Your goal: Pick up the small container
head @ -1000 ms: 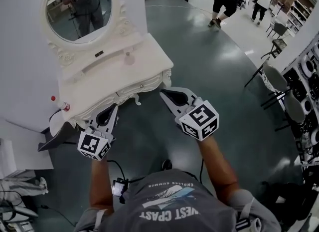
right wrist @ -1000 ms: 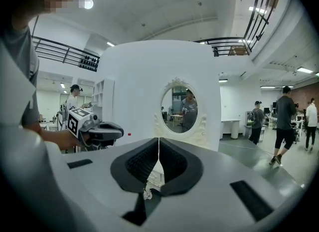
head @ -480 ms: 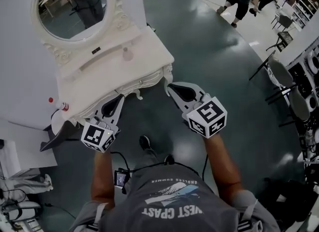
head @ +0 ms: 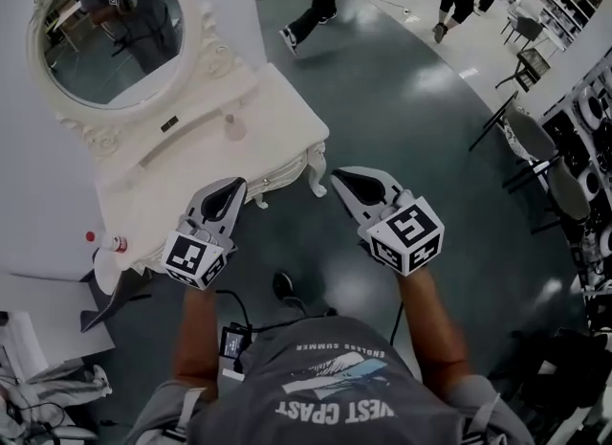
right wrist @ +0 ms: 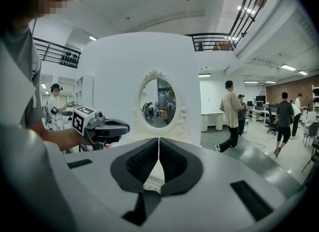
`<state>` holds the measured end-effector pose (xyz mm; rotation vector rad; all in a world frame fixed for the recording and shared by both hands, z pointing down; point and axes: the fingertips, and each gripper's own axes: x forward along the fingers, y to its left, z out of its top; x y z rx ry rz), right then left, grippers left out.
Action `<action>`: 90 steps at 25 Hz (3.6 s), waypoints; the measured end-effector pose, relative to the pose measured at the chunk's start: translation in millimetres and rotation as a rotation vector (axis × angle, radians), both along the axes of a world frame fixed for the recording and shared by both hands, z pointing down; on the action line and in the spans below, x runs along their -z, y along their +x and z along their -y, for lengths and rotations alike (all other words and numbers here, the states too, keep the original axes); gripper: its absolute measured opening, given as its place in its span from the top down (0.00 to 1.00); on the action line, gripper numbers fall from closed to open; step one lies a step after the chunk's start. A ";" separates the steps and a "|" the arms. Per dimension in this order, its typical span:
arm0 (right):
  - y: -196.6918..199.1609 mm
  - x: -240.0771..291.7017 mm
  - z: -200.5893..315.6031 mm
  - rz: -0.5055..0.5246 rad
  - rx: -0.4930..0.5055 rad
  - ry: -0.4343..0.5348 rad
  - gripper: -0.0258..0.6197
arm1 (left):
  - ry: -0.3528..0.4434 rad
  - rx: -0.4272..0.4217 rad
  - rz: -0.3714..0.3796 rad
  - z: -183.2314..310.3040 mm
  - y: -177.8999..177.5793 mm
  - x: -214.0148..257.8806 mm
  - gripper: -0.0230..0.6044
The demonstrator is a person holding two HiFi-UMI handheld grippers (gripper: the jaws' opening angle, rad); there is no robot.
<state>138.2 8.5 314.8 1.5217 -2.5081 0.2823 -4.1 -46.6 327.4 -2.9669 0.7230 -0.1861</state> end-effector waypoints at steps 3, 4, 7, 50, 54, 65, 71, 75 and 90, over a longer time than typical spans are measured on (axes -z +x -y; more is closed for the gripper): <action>-4.4 0.0 19.9 -0.002 -0.014 -0.002 0.92 | -0.008 -0.016 0.003 23.5 -3.0 -2.3 0.94; -5.7 1.0 26.6 -0.003 -0.019 -0.001 0.92 | -0.010 -0.020 0.002 31.1 -4.1 -2.2 0.94; -10.7 1.6 47.3 -0.002 -0.038 0.001 0.92 | -0.014 -0.032 -0.002 51.8 -7.8 -2.8 0.94; -95.5 -37.7 290.6 -0.012 0.370 -0.040 0.91 | -0.115 0.313 0.000 217.5 -81.2 -58.5 0.93; -84.6 -50.2 307.9 -0.009 0.395 -0.055 0.91 | -0.128 0.339 0.009 235.2 -68.9 -75.1 0.93; -47.6 -76.5 328.9 -0.021 0.396 -0.113 0.91 | -0.180 0.381 0.018 272.4 -47.4 -119.3 0.93; -25.0 -90.1 333.2 -0.029 0.360 -0.143 0.90 | -0.210 0.374 0.029 286.3 -35.6 -147.1 0.93; -17.9 -100.7 335.4 -0.033 0.342 -0.167 0.90 | -0.238 0.367 0.034 295.8 -32.9 -167.4 0.89; 5.3 -136.5 332.3 -0.036 0.272 -0.245 0.89 | -0.324 0.342 0.064 319.6 -12.6 -243.4 0.65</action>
